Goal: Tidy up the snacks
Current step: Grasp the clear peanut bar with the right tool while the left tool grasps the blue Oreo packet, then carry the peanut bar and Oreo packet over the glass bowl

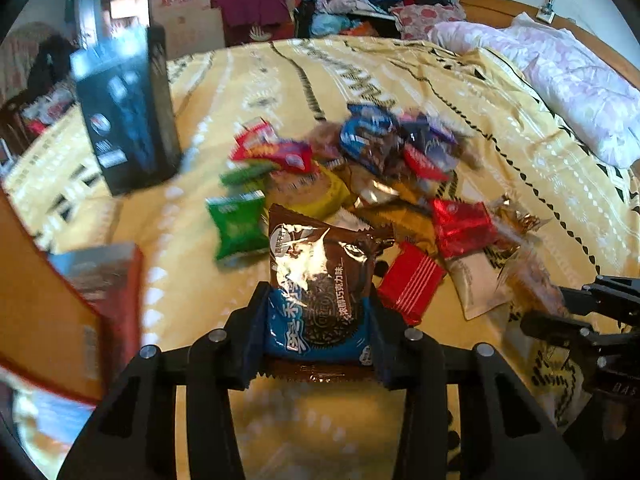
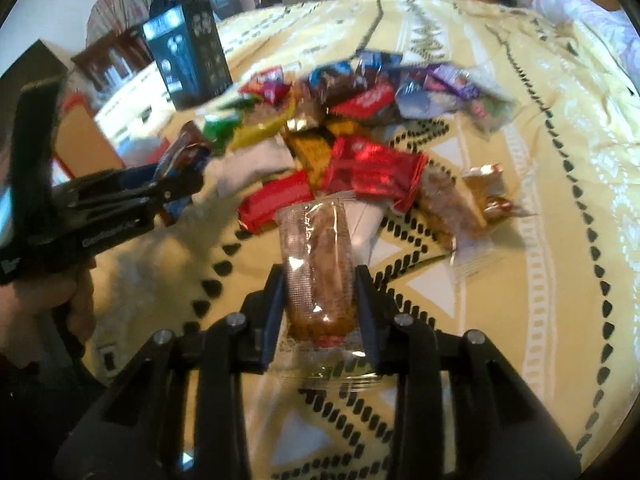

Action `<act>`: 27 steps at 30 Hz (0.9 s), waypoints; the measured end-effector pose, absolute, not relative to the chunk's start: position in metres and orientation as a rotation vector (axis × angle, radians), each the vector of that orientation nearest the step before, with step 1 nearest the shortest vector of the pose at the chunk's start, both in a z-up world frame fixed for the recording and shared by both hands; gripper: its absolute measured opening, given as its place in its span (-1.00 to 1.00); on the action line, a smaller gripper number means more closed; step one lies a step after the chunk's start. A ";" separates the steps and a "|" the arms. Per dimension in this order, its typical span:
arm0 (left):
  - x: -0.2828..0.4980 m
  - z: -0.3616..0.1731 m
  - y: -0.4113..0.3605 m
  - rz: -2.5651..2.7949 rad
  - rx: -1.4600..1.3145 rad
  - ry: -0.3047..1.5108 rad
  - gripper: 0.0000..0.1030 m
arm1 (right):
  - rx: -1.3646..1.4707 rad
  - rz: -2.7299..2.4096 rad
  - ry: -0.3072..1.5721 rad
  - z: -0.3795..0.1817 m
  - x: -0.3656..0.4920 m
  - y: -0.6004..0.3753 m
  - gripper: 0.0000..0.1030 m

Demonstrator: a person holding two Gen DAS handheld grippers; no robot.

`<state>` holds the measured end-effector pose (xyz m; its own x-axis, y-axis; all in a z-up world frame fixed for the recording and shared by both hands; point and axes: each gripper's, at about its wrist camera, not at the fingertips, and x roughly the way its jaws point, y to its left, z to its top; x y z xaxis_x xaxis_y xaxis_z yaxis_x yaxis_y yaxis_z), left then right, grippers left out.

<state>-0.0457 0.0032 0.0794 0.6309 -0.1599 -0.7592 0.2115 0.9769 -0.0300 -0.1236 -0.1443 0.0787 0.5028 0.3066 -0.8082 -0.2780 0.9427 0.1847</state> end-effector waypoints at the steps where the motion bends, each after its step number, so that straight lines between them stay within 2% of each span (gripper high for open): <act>1: -0.048 0.085 0.004 -0.203 0.068 0.856 -0.12 | 0.041 0.349 0.969 0.084 -0.125 -0.146 -0.33; 15: -0.087 0.177 0.046 -0.077 0.068 0.718 -0.12 | 0.025 0.374 0.809 0.163 -0.124 -0.114 -0.33; 27: -0.115 0.240 0.145 0.104 -0.001 0.603 -0.12 | -0.023 0.481 0.680 0.230 -0.108 -0.043 -0.33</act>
